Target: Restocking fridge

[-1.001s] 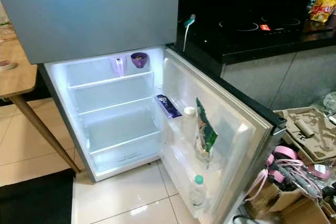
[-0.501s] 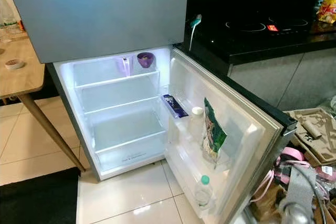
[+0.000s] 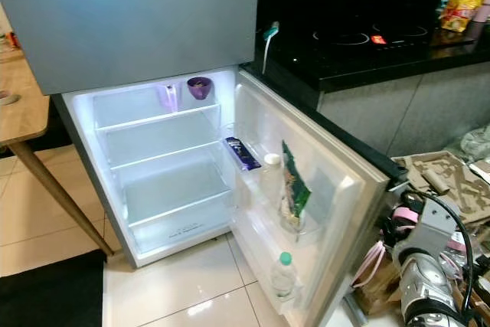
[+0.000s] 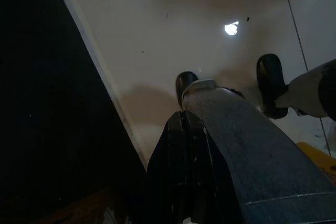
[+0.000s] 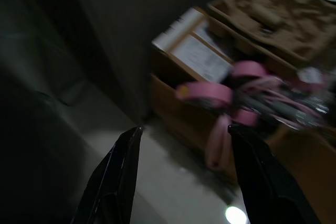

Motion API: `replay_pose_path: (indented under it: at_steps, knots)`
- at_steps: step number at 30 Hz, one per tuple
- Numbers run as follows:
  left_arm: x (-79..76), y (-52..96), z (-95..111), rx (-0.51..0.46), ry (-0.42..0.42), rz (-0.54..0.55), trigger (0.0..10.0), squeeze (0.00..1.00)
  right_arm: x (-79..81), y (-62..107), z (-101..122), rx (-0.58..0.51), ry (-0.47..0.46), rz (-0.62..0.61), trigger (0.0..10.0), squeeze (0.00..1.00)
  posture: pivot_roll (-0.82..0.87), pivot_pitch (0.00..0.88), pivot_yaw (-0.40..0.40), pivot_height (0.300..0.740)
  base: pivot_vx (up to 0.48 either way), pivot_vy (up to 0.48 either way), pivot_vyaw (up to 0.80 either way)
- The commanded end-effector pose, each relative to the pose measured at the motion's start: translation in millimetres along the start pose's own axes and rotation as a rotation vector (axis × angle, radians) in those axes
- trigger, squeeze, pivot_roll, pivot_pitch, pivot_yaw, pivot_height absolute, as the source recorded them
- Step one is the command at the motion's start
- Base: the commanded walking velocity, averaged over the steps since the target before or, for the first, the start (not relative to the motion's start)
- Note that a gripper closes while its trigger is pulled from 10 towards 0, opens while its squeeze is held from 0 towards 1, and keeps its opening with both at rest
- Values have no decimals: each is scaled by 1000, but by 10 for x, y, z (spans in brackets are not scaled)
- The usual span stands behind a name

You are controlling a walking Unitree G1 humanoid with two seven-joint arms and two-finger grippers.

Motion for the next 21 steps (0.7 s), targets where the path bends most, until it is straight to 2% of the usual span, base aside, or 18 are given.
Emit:
replay_pose_path:
  at_steps: [1,2,8,11,13,15,21]
  knots:
    - [4,7,-50,15,12,1,10000,0,164,-43,115,-55,-31,90,10000,0,-105,0,15,740,0,0,0]
    - [4,7,-50,15,12,1,10000,0,164,-43,115,-55,-31,90,10000,0,-105,0,15,740,0,0,0]
    - [13,10,-47,13,11,0,10000,0,448,-28,119,-65,-30,347,10000,0,-103,0,16,740,0,0,0]
    - [17,11,-47,13,10,1,10000,0,526,-11,82,-50,-10,411,10000,0,-105,0,17,740,0,0,0]
    - [23,11,-45,14,7,1,10000,0,775,66,-92,11,73,591,10000,0,-107,0,19,740,0,0,0]
    - [23,11,-43,15,5,0,10000,0,946,135,-220,51,119,704,10000,0,-108,0,20,740,0,0,0]
    - [18,8,-30,11,3,-2,10000,0,1180,222,-369,91,121,815,10000,0,-107,0,21,740,0,0,0]
Point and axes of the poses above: a point about 5 cm out from each wrist's last joint towards the gripper, its own y axis pointing back from the gripper into the wrist, its own z axis along the axis of the wrist's last joint, x = y × z, the point moved 2 cm from there along -y, pointing out of the wrist towards the gripper, and after that the axes turned 5 degrees about y, right-handed, at the moved point
